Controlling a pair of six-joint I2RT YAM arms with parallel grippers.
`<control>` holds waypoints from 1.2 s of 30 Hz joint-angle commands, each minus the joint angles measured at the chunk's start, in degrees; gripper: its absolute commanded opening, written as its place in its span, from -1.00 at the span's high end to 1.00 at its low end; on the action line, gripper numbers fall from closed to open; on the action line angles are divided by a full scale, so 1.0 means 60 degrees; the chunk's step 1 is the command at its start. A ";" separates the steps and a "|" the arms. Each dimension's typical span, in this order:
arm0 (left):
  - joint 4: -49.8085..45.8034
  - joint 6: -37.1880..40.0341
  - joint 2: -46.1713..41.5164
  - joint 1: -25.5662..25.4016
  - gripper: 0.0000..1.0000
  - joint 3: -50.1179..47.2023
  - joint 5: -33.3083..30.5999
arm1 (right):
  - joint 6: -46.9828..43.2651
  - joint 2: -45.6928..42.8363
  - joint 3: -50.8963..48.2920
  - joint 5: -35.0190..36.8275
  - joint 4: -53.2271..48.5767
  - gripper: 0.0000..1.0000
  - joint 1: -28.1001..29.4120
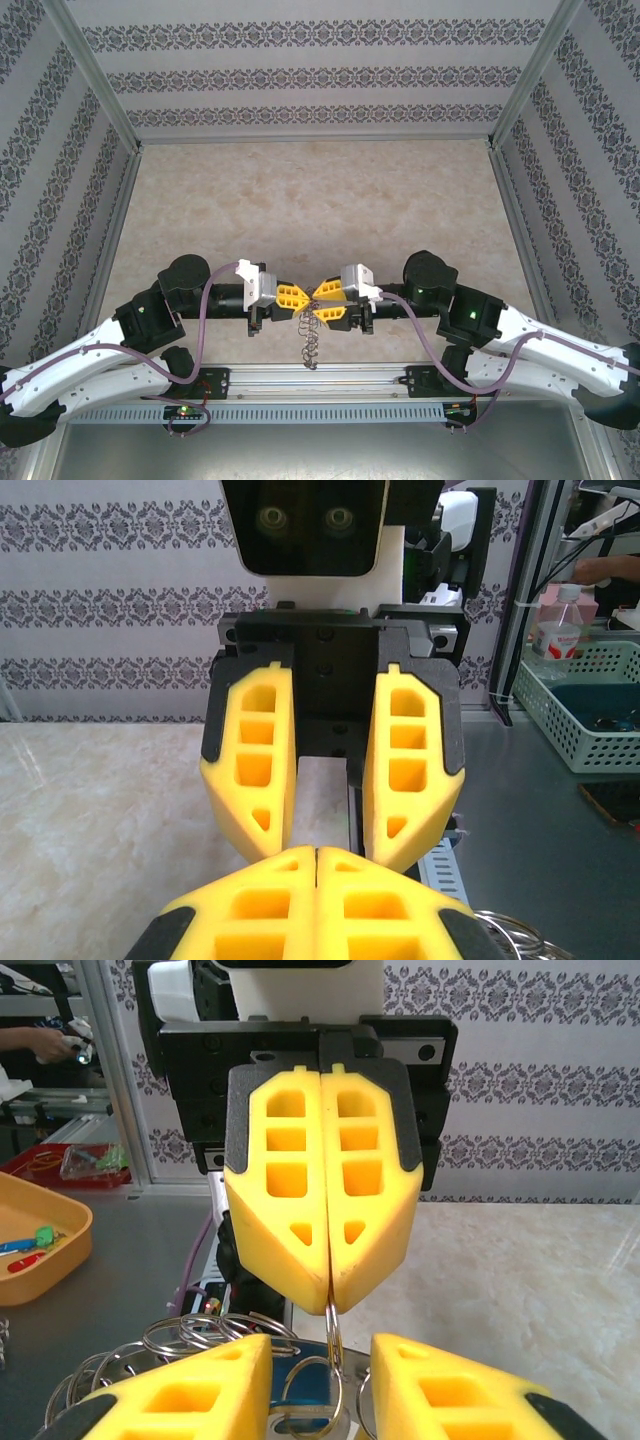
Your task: Put the keys on the keyring
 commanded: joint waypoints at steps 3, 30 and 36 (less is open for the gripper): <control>0.0969 -0.0201 -0.0212 -0.0070 1.00 -0.0053 0.0221 | -0.0196 0.0106 0.0196 -0.0149 0.0215 0.47 0.0086; -0.2580 0.1398 0.0926 -0.0269 0.42 0.1401 -0.2403 | -0.1558 0.0810 0.2868 0.3865 -0.5121 1.00 0.0138; -0.2476 0.1981 0.1418 -0.0420 0.40 0.1754 -0.2767 | -0.1500 0.1382 0.3297 0.3475 -0.5774 1.00 0.0152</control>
